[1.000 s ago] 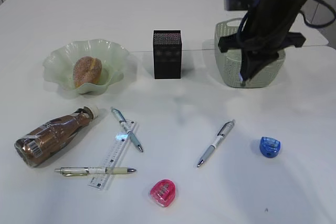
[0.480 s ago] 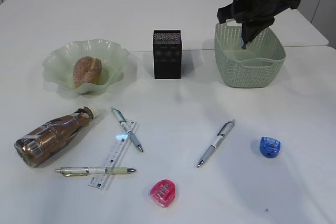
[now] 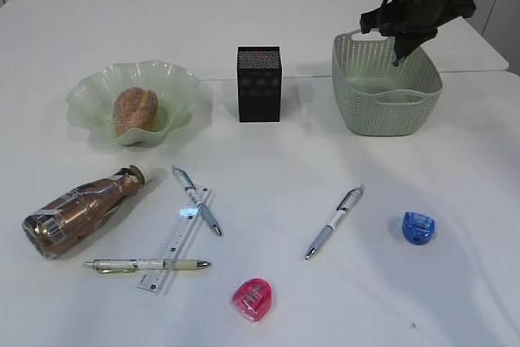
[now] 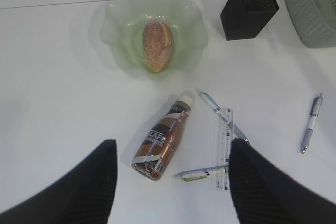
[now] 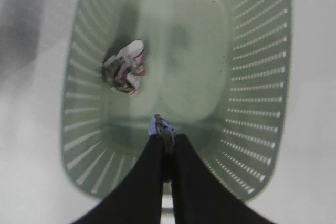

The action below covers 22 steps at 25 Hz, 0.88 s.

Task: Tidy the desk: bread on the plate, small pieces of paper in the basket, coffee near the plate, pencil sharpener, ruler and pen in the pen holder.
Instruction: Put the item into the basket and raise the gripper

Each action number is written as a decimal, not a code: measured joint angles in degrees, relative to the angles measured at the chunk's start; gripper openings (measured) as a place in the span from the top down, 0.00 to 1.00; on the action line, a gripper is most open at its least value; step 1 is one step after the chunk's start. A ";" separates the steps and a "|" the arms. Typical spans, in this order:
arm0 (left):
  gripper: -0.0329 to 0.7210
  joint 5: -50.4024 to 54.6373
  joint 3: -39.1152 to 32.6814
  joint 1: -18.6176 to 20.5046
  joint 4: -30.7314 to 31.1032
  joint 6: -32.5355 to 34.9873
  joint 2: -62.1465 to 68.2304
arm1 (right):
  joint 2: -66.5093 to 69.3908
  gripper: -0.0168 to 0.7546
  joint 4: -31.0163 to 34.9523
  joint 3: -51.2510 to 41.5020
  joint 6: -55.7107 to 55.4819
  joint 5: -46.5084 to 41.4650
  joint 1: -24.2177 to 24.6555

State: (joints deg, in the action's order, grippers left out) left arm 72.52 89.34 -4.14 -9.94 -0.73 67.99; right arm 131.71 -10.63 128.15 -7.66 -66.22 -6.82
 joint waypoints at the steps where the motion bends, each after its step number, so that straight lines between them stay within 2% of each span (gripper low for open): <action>1: 0.34 0.00 0.00 0.00 0.00 0.00 0.00 | 0.84 0.94 -0.02 0.66 -0.09 0.37 0.62; 11: 0.34 0.00 0.00 0.00 0.00 0.00 0.00 | 6.07 0.93 -0.57 1.85 -0.11 4.53 2.10; 14: 0.34 0.00 0.00 0.00 0.00 0.00 0.00 | 6.55 0.88 -0.57 1.85 -0.11 5.73 2.10; 16: 0.34 0.00 0.00 0.00 0.00 0.00 0.00 | 6.55 0.69 -0.57 1.85 -0.11 7.73 2.10; 18: 0.34 0.00 0.00 0.00 0.00 0.00 0.00 | 6.55 0.57 -0.57 1.85 -0.11 8.20 2.10; 19: 0.34 0.00 0.00 0.00 0.00 0.00 0.00 | 6.55 0.43 -0.57 1.85 -0.21 8.28 2.10; 20: 0.34 0.00 0.00 0.00 0.11 0.00 0.00 | 6.55 0.43 -0.57 1.85 -0.21 8.28 2.10; 22: 0.34 0.00 0.00 0.00 0.92 0.00 0.00 | 6.55 0.31 -0.57 1.85 -0.21 8.28 2.10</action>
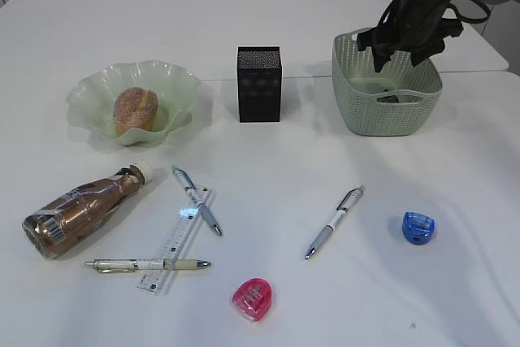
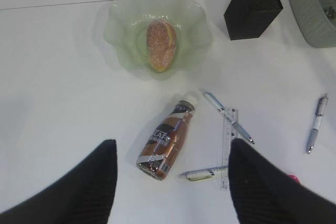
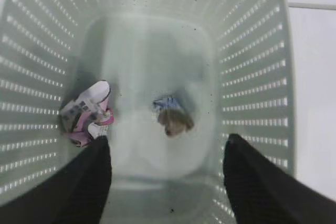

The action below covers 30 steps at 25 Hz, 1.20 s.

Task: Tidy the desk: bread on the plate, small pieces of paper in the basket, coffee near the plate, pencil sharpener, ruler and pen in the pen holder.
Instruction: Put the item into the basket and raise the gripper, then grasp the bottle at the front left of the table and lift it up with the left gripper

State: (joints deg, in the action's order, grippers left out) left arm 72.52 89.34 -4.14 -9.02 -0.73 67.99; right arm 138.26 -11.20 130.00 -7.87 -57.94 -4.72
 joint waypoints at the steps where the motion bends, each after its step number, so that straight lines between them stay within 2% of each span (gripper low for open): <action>1: 0.34 0.00 0.00 0.00 0.58 0.00 0.00 | 0.00 0.29 0.00 0.00 0.00 -0.19 0.00; 5: 0.34 0.00 0.00 0.00 1.86 0.00 0.11 | 0.00 0.27 0.00 0.00 0.00 -2.68 0.00; 11: 0.33 0.00 0.00 -0.37 0.55 1.45 3.12 | -5.85 0.27 0.57 0.00 0.00 -12.17 0.00; 14: 0.26 0.00 0.00 -2.81 0.69 3.46 6.02 | -11.16 0.27 3.08 0.00 0.00 -12.73 0.00; 18: 0.17 -0.10 0.00 -6.68 4.81 4.73 11.09 | -16.86 0.27 7.75 -0.14 0.00 -13.41 0.00; 21: 0.16 -0.21 0.00 -7.73 7.14 4.87 15.31 | -23.81 0.27 11.63 -3.37 0.35 -13.66 0.00; 24: 0.16 -0.46 0.00 -7.82 8.02 4.87 19.99 | -27.69 0.27 12.27 -6.92 0.61 -13.80 0.00; 28: 0.16 -0.95 0.00 -8.09 8.50 5.98 25.34 | -34.15 0.27 12.27 -16.08 0.95 -13.84 0.00; 30: 0.16 -1.13 0.00 -8.22 8.50 6.38 27.58 | -34.15 0.27 12.27 -16.08 0.95 -13.84 0.00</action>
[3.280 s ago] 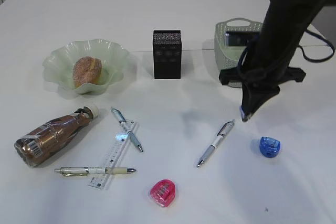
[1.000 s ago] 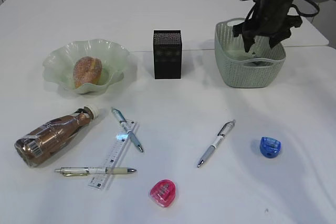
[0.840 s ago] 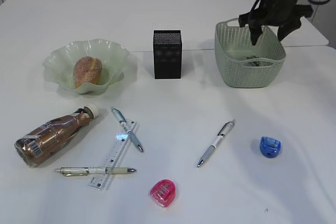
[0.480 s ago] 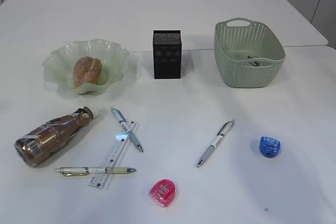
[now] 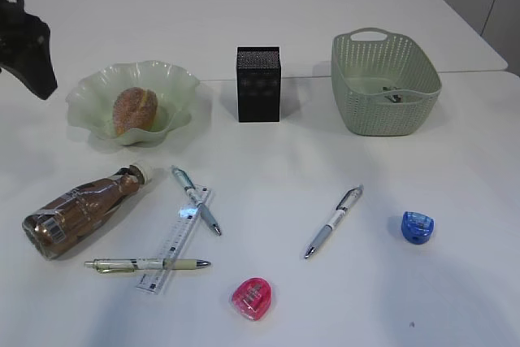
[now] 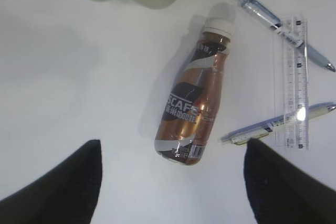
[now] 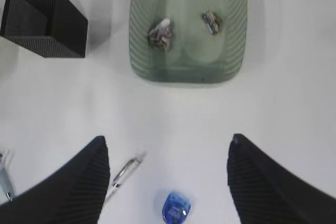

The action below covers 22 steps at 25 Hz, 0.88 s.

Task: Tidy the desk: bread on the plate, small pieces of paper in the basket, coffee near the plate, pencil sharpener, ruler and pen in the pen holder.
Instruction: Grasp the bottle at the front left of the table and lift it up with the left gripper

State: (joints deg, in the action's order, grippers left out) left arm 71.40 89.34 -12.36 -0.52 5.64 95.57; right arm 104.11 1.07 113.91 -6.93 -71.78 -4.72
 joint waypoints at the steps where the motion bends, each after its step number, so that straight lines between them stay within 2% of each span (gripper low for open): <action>1: 0.17 -0.06 0.00 0.00 0.03 0.03 1.21 | -4.42 0.27 0.45 -6.57 0.11 0.00 0.00; 13: 0.17 -0.90 0.00 -4.22 0.52 3.06 14.43 | -20.75 0.27 0.81 -24.34 0.11 -0.10 0.00; 22: 0.17 -1.72 0.00 -5.54 3.25 3.39 21.65 | -23.77 0.27 0.81 -25.38 0.11 -0.37 0.00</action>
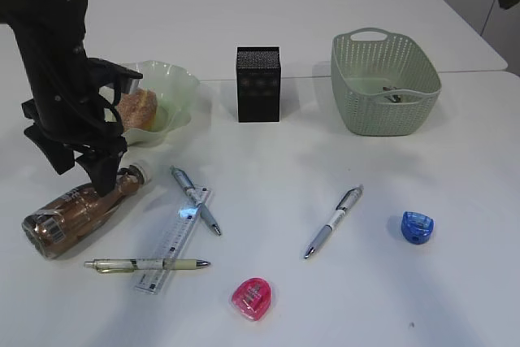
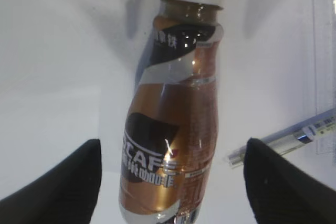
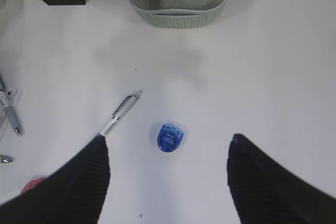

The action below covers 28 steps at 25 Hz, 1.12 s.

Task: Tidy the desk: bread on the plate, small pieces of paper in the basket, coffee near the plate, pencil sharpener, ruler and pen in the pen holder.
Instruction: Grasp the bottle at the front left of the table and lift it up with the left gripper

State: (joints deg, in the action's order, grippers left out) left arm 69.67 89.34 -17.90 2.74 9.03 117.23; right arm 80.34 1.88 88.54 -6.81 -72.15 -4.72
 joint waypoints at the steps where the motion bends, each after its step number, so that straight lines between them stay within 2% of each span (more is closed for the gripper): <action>1: 0.17 0.00 0.00 0.00 0.14 0.00 0.58 | 0.00 0.27 0.00 0.00 0.00 0.00 0.00; 23: 0.17 -0.41 0.00 0.00 0.34 0.00 9.27 | 0.00 0.27 0.00 -0.07 0.00 0.00 0.00; 25: 0.20 -0.41 0.00 0.00 0.34 0.00 10.06 | 0.00 0.27 0.00 -0.07 0.00 0.00 0.00; 28: 0.31 -0.41 0.00 0.00 0.89 0.00 10.18 | 0.00 0.27 0.00 -0.07 0.00 0.00 0.00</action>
State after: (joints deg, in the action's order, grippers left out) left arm 69.26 89.34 -17.90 3.62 9.03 127.40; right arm 80.34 1.88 88.47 -6.81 -72.15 -4.72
